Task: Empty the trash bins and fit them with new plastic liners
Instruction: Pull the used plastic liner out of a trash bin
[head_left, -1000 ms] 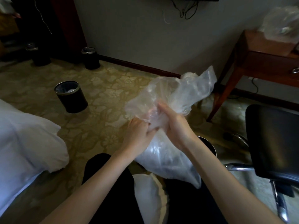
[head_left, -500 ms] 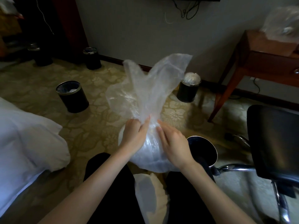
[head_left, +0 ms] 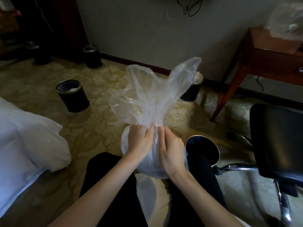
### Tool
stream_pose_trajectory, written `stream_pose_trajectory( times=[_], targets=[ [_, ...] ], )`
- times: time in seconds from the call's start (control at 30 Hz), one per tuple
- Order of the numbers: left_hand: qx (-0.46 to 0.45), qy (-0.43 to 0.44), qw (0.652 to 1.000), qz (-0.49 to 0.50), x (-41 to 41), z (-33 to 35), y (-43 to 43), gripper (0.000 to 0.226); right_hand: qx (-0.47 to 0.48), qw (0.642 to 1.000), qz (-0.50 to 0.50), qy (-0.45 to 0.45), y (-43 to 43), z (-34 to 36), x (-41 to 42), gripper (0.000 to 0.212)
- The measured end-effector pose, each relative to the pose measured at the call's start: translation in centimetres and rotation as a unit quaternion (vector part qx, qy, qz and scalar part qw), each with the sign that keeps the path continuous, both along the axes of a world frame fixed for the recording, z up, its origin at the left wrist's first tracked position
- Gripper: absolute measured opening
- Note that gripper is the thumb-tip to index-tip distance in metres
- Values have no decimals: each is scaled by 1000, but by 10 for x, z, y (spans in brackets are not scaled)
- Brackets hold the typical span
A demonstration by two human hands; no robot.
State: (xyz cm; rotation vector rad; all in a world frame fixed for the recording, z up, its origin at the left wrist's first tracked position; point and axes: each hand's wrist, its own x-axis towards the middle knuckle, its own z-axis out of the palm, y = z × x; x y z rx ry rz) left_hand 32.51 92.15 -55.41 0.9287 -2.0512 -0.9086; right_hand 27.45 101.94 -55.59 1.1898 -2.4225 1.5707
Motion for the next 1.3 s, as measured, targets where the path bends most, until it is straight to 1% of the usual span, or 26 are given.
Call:
stream_pose_trajectory(
  times=[0.07,0.17,0.27,0.33,0.43,0.5,0.57,0.63,0.73,0.87,0.97,1.1,1.17,1.23,1.3],
  targets=[
    [-13,-3,1000,-7,1,1,4,50,-21,1000,-20,6,-2,-3,1,33],
    [-42,8,999,-20,3,6,6,41,-42,998,-37,14,-5,-7,1,34],
    [-66,22,997,-27,6,9,9,38,-41,997,-51,32,-8,-8,1,30],
    [-61,22,997,-47,9,8,8,36,-37,998,-40,34,-8,-8,-1,30],
    [-11,3,997,-79,13,6,3,40,-34,999,-25,17,-7,-6,-5,35],
    [-25,-7,997,-79,16,3,2,50,-37,999,-13,9,-7,-3,-6,35],
    [-44,7,996,-72,21,3,2,56,-46,999,4,2,-7,-1,-7,35],
    [-37,21,996,-76,24,6,3,39,-42,999,23,-7,-6,0,-9,37],
    [4,1,997,-77,25,4,3,26,-23,999,45,-12,-6,-2,-11,42],
    [64,-8,996,-64,28,-5,2,37,-8,999,49,-11,-9,-6,-12,38],
    [74,15,995,-70,30,-13,-2,53,-2,999,48,-10,-11,-10,-9,35],
    [90,23,991,-93,31,-17,-8,58,4,999,49,-7,-16,-14,-7,36],
    [74,18,993,-89,32,-14,-7,50,13,999,45,0,-20,-15,-6,36],
    [64,25,994,-87,32,-10,-6,31,20,999,41,15,-23,-17,-5,37],
    [68,40,992,-101,33,-6,-6,19,35,998,45,21,-25,-19,-5,34]
  ],
)
